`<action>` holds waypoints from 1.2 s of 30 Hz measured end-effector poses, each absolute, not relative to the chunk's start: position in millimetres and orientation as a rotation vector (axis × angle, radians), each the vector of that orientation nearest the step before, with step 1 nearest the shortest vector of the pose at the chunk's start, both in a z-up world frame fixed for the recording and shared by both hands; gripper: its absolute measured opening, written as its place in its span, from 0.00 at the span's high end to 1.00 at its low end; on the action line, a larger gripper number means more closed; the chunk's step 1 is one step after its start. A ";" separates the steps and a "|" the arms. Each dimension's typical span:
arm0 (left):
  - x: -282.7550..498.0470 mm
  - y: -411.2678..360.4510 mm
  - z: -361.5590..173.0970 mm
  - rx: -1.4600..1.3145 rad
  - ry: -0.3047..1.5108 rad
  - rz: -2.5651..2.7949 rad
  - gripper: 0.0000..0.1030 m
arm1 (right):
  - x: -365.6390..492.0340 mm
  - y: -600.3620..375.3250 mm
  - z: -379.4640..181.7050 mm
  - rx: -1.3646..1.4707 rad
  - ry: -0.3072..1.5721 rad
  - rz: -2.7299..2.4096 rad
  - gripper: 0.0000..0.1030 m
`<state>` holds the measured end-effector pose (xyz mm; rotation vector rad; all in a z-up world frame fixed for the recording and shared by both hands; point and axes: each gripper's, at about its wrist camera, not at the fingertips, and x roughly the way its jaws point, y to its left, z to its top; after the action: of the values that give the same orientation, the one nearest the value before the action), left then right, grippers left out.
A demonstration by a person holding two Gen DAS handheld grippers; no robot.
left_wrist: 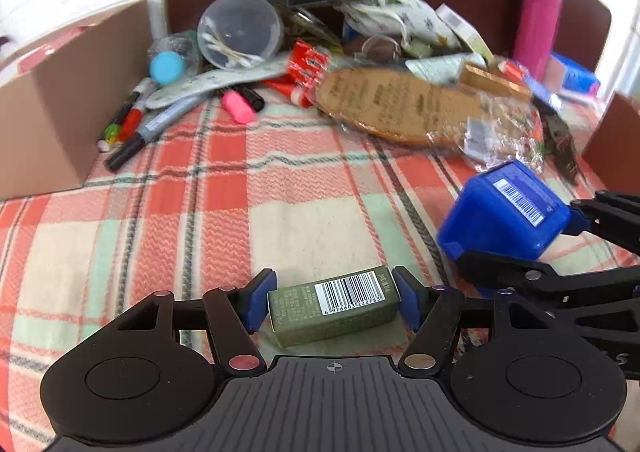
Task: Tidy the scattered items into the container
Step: 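Carry both items to the cardboard box and open both tools to drop them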
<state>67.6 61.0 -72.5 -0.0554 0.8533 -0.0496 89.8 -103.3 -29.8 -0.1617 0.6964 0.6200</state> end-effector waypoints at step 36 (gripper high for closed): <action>129.0 372.4 102.1 -0.180 0.555 0.392 0.37 | 236.6 239.1 147.2 -0.362 0.542 1.007 0.37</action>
<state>129.0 372.4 102.1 -0.1803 0.5549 0.3920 236.6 239.1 147.2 -0.3625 0.5420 1.0069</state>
